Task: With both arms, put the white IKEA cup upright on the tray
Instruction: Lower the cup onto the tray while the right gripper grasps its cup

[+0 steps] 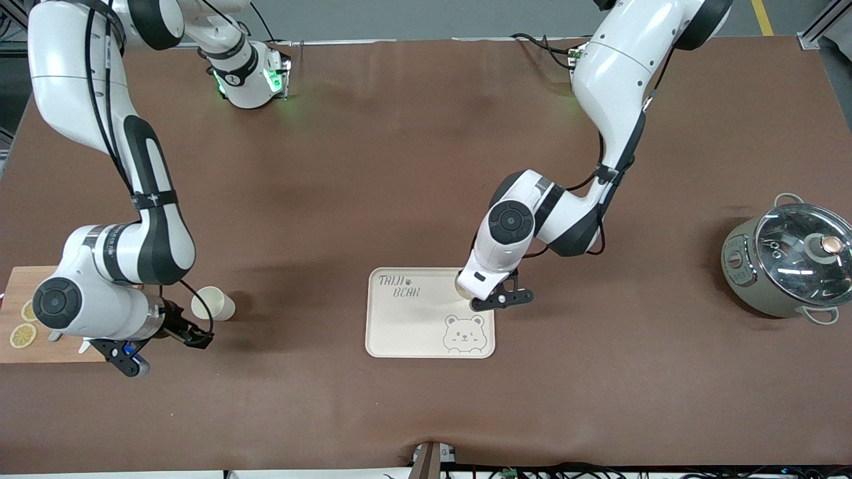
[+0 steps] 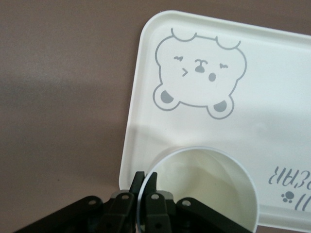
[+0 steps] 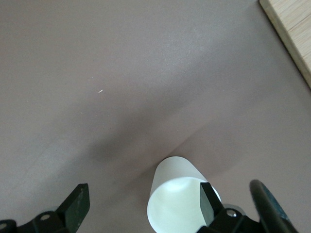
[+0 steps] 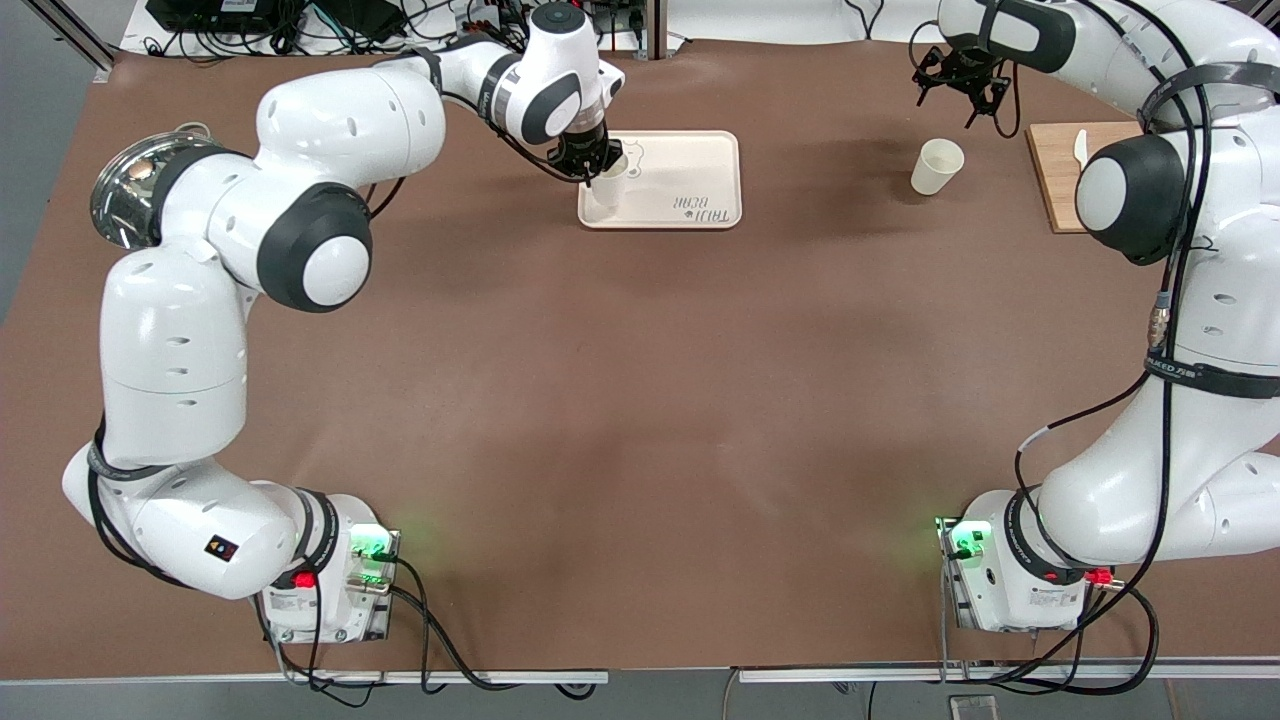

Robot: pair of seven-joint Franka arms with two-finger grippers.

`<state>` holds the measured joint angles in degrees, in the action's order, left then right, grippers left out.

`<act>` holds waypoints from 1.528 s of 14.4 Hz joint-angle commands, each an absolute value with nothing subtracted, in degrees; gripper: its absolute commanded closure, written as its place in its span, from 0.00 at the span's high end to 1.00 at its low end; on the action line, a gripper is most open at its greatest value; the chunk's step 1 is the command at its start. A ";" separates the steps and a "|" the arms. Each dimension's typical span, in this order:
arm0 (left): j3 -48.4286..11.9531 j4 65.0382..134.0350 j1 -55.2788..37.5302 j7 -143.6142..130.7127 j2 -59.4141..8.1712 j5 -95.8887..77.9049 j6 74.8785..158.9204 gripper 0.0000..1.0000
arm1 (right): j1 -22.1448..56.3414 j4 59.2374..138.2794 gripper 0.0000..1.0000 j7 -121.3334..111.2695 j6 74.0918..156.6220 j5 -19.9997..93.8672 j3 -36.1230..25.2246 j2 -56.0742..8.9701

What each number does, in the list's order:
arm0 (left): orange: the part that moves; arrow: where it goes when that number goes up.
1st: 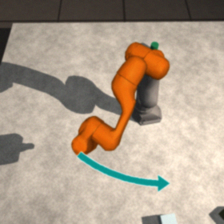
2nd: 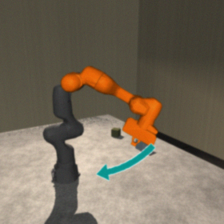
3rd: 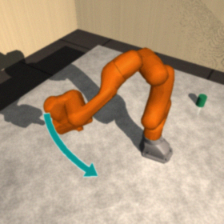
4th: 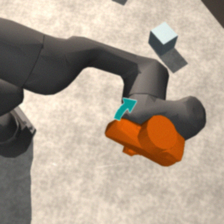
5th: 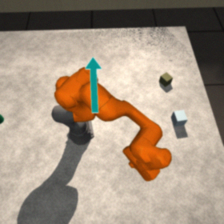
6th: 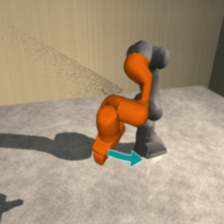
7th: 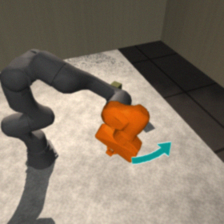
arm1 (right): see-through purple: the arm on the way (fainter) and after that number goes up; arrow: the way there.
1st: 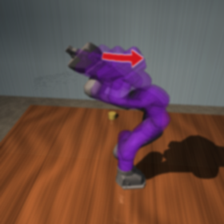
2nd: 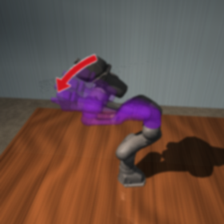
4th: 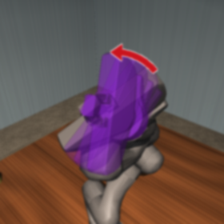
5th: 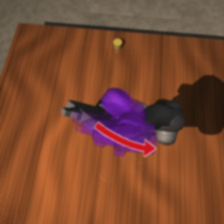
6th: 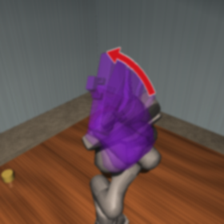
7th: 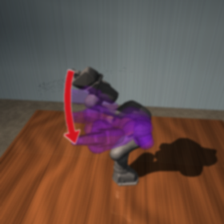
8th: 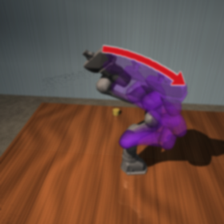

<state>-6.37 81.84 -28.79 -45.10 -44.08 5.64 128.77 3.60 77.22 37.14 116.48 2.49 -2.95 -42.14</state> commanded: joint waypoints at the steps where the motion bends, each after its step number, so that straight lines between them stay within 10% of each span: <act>1: -3.52 79.72 -31.63 -47.72 -45.79 7.21 131.21 0.00 | 4.74 77.78 1.00 39.55 117.68 2.11 -3.34 -42.27; 22: -1.58 79.80 -32.26 -48.52 -49.22 7.47 141.77 0.00 | 6.59 80.51 1.00 42.19 121.46 2.02 -3.34 -43.86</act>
